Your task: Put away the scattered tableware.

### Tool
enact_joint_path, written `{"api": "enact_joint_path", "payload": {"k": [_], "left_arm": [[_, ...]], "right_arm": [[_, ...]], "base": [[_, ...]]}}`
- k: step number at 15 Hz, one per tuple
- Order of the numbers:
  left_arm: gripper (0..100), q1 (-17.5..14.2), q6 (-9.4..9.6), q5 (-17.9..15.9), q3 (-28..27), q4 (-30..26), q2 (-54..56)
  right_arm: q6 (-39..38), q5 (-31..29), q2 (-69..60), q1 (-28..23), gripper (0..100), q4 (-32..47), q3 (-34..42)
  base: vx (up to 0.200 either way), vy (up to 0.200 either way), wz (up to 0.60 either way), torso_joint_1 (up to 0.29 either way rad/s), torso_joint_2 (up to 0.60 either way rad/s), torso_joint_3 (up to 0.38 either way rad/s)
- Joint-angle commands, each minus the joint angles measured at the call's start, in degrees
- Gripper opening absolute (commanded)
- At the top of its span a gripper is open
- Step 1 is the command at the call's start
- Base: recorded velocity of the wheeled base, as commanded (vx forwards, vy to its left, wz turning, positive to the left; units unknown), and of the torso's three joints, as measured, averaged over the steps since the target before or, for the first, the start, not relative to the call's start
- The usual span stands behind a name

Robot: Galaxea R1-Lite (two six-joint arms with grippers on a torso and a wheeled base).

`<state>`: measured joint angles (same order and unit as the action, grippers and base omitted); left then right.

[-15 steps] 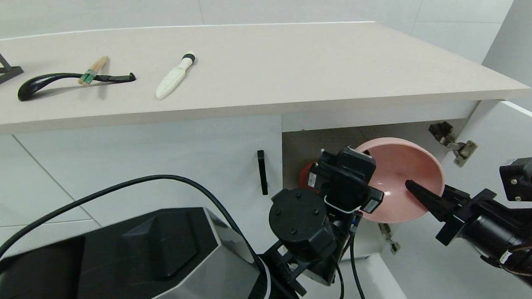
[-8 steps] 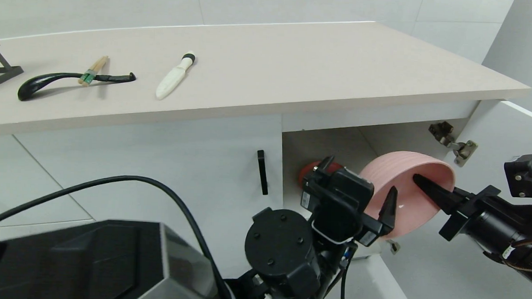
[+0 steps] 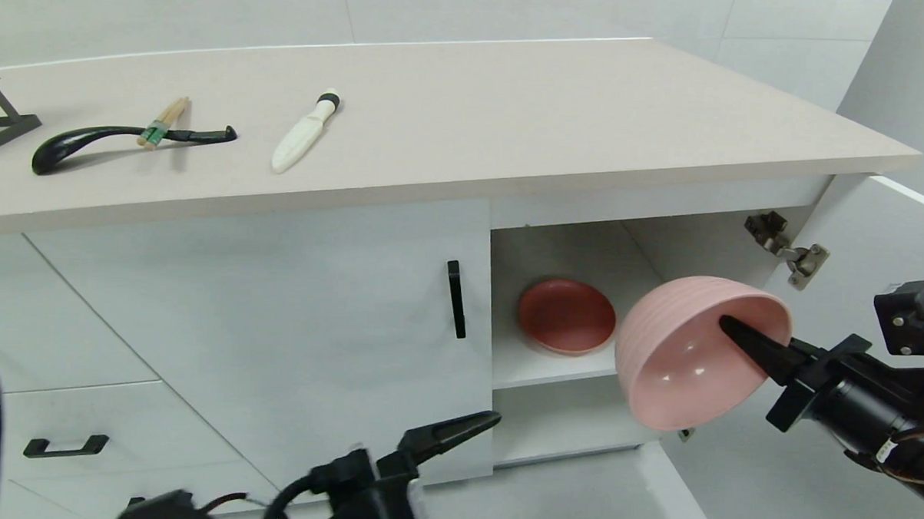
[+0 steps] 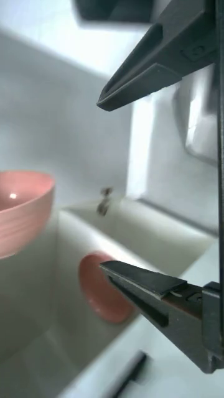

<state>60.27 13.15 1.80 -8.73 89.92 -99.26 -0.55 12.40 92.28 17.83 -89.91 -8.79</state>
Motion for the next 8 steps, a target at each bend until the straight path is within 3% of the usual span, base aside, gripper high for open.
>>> {"api": "enact_joint_path", "payload": {"k": [1,2,5,8], "left_arm": [[100,-4.1,-1.46,-4.9,8.7,0.1,13.9],[100,-6.1,-2.69,-5.2,8.7,0.1,17.1],[100,-12.6,-2.96,-4.4,8.7,-6.2,26.3],[100,-26.9,-1.9,-4.2,8.7,-12.7,34.7]], "right_arm": [[0.0,-0.1,-1.0,0.0,0,-0.1,1.9],[0.0,-0.1,-1.8,0.0,0,-0.1,3.4],[-0.1,-0.4,-4.0,0.0,0,-0.1,8.8],[-0.4,-0.6,-3.2,-1.9,0,-0.1,8.8]], "base": [[0.0,0.0,0.0,0.0,0.0,0.0],[0.0,0.0,0.0,0.0,0.0,0.0],[0.0,0.0,0.0,0.0,0.0,0.0],[0.0,0.0,0.0,0.0,0.0,0.0]]}}
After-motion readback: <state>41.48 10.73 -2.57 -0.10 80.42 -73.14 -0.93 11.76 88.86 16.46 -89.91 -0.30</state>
